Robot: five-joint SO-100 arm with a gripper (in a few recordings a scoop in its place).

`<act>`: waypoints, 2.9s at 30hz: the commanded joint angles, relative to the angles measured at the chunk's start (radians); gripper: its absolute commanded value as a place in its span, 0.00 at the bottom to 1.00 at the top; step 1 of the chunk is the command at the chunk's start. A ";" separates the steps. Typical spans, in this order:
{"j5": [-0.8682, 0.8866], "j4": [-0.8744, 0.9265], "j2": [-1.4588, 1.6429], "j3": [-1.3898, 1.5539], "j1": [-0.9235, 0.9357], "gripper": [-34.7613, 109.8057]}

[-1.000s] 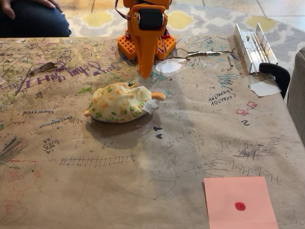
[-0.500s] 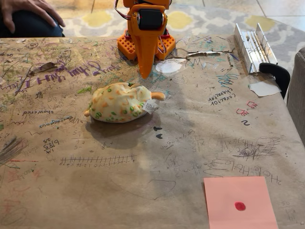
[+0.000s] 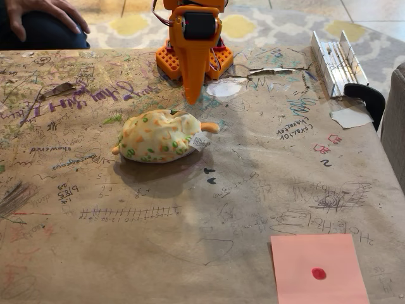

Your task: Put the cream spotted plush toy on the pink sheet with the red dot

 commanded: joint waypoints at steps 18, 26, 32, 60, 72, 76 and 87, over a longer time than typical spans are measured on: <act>-0.164 -0.031 -0.084 -0.089 0.120 0.51; -0.362 -0.163 -0.646 -0.210 0.209 0.57; -0.448 -0.179 -1.009 -0.333 0.296 0.57; -0.508 -0.144 -1.620 -0.788 0.368 0.24; -0.328 -0.176 -1.244 -0.713 0.172 0.24; -0.215 -0.106 -1.005 -0.721 0.043 0.24; -0.055 -0.044 -0.528 -0.828 -0.018 0.24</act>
